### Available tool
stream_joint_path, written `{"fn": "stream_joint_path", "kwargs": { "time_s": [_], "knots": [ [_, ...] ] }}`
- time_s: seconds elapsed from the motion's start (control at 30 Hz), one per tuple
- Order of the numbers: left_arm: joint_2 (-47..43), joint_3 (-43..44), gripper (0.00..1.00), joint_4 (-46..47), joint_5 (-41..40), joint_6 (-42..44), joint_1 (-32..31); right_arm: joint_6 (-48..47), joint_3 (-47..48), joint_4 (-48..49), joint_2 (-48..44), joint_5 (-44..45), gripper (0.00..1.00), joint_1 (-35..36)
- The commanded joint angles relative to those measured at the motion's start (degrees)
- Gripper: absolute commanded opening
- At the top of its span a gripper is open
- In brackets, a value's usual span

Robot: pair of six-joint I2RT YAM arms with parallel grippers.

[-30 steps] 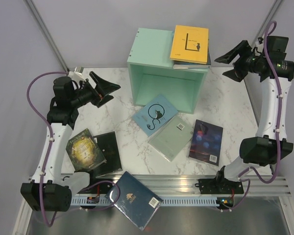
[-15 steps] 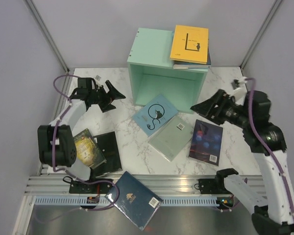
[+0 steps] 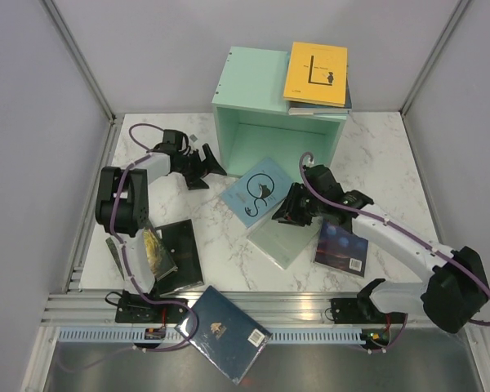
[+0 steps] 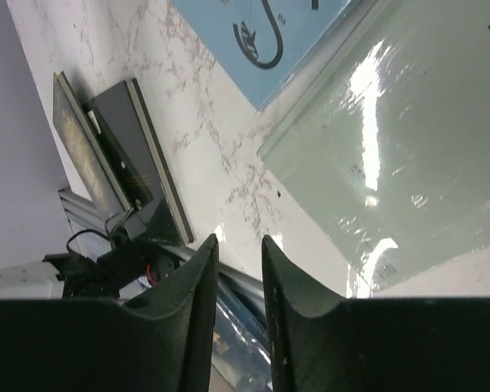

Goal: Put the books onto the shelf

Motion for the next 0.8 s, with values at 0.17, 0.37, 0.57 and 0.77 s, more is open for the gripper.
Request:
{"fn": "stream_joint_path", "kwargs": {
  "time_s": [0.17,0.37,0.57,0.77],
  "knots": [
    [4.86,2.77,0.93,5.97,-1.17,-1.35,-4.6,2.17,0.74,10.26,8.68,8.84,0.23,-0.26],
    [3.37,-1.89,0.82,7.56,-2.05,-3.73,-10.4,0.94,3.03,10.08,17.38,11.48,0.13,-0.79],
    [1.61,-10.14,0.78,11.51,-2.67,-6.54,-13.66,1.29,0.31,11.92,22.49,11.74,0.04,-0.96],
    [1.35,-16.13,0.71,17.56,0.14,-10.05,-15.51,1.9,-3.56,16.66,25.74,10.34,0.03,-1.4]
  ]
}}
